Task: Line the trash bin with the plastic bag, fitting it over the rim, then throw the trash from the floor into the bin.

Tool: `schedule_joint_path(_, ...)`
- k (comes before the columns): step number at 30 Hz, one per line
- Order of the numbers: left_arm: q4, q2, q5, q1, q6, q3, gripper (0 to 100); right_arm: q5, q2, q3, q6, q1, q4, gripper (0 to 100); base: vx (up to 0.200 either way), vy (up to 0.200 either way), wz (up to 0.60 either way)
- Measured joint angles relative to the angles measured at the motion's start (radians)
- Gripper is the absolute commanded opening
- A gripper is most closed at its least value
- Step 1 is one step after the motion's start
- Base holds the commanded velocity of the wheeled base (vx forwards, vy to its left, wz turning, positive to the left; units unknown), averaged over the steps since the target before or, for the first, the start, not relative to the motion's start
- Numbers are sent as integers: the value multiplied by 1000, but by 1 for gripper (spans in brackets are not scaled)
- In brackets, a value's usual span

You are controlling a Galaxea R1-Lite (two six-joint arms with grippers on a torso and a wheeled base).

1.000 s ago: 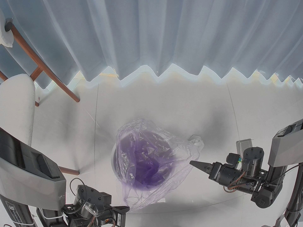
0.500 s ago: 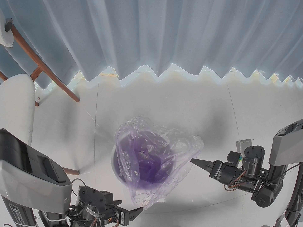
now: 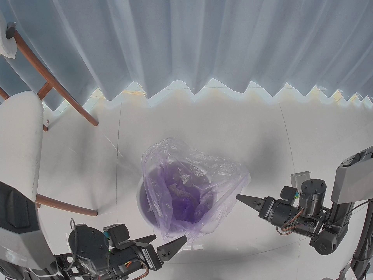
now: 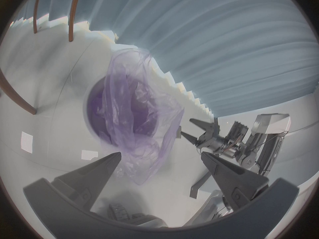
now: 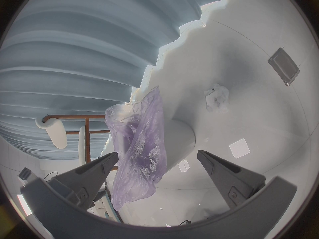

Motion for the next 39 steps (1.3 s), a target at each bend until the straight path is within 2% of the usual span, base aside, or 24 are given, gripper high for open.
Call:
schedule_joint_path(4,-1,-27,33,-6,-6,0,100,0,-1,-2,-1,-1,0,100,0,0,0)
schedule_joint_path(9,0,-49,44,36,5,0,100,0,-2,-4,-1,-3,0,100,0,0,0)
schedule_joint_path(18,16,-3,43,211,131,-1,100,-1,-2,-6,-14,-7,0,100,0,0,0)
schedule_joint_path(22,5,69,37,266,147,-57,100,-1,-3,-6,-18,-8,0,100,0,0,0)
schedule_joint_path(25,1,125,3,298,149,-129,100,-1,-5,-7,-20,-8,0,100,0,0,0)
schedule_joint_path(29,-1,177,-104,326,139,-208,100,-1,-11,-7,-21,-8,0,100,0,0,0)
schedule_joint_path(39,-4,257,-132,372,129,-339,100,0,-17,-8,-21,-4,0,100,0,0,0)
